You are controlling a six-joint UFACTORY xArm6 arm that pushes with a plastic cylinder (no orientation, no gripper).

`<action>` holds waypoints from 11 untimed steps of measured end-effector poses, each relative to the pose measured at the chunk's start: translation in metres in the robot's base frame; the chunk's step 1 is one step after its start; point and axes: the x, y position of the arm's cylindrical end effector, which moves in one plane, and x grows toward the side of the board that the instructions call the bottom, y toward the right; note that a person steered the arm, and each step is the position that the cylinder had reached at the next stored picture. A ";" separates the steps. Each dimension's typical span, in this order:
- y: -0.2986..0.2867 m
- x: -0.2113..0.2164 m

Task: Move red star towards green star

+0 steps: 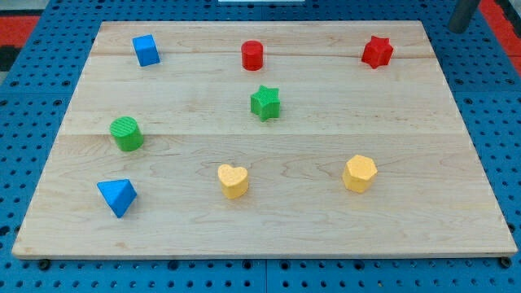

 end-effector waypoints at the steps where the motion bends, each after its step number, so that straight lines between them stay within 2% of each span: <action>1: -0.034 0.008; 3: -0.130 0.052; 4: -0.199 0.096; 5: -0.212 0.147; 6: -0.260 0.194; 7: -0.237 0.228; 8: -0.229 0.236; 10: -0.218 0.238; 11: -0.209 0.226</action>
